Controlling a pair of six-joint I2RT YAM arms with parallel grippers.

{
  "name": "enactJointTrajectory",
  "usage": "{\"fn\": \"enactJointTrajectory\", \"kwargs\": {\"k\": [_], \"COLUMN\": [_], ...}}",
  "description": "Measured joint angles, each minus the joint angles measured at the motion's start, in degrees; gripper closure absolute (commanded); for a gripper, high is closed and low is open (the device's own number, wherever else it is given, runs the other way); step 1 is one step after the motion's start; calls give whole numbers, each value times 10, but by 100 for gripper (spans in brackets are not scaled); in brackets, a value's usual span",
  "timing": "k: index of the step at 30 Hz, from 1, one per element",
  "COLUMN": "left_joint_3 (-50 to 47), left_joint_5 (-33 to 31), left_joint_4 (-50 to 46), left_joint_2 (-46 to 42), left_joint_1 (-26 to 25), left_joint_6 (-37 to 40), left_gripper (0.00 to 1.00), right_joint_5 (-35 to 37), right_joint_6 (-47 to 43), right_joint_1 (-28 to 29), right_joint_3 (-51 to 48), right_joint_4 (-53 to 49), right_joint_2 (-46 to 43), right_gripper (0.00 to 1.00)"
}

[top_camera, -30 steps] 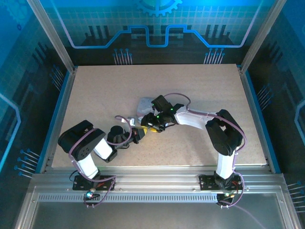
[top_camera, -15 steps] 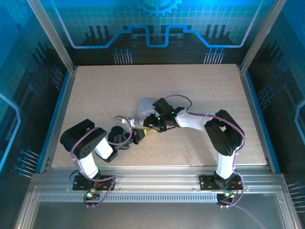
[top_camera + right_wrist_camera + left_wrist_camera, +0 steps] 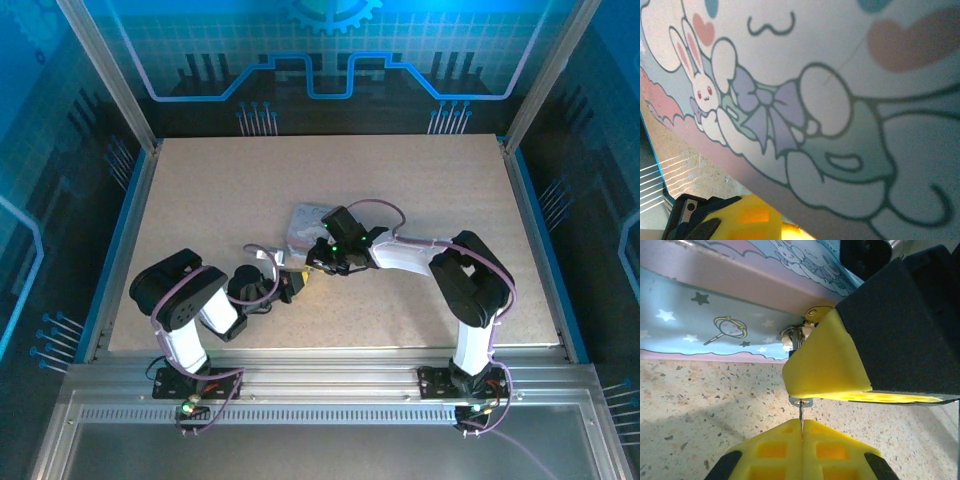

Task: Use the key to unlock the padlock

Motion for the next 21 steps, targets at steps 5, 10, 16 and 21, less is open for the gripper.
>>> {"fn": "enactJointTrajectory", "kwargs": {"k": [5, 10, 16, 21], "left_joint_3": [1, 13, 17, 18], "left_joint_5": [-12, -12, -13, -13], "left_joint_4": [-3, -41, -49, -48], "left_joint_2": [-1, -17, -18, -18], "left_joint_1": [-6, -7, -7, -7], "left_joint_6": [26, 32, 14, 15], "left_gripper": [100, 100, 100, 100], "right_joint_5": [3, 16, 24, 24], "right_joint_6": [0, 4, 17, 22], "right_joint_1": [1, 4, 6, 6], "right_joint_3": [1, 4, 4, 4], "right_joint_4": [-2, -11, -10, -9], "right_joint_2": [0, 0, 0, 0], "right_gripper": [100, 100, 100, 100]}}
